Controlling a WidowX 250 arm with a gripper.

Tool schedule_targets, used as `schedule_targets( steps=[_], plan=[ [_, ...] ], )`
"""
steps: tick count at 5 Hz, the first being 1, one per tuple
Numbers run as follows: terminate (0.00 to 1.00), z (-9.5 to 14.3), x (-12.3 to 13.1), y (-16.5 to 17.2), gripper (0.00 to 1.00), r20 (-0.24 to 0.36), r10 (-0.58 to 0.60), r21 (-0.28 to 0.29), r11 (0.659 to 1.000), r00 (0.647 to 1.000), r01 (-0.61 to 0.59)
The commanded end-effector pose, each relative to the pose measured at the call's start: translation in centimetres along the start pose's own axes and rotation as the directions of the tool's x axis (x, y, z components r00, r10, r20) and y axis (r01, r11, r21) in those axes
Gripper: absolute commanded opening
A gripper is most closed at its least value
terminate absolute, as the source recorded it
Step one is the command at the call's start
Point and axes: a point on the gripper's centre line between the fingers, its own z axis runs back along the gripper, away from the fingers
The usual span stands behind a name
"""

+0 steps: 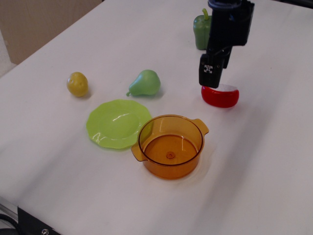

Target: Take sushi off plate

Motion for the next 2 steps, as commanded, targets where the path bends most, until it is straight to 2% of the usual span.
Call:
schedule_targets(
  steps=[1, 2],
  plan=[
    [0.0, 2.56, 0.35, 0.08, 1.0, 0.015, -0.001, 0.071, 0.997, 1.0, 0.0],
    [1.0, 2.56, 0.35, 0.08, 1.0, 0.015, -0.001, 0.071, 0.997, 1.0, 0.0]
  ],
)
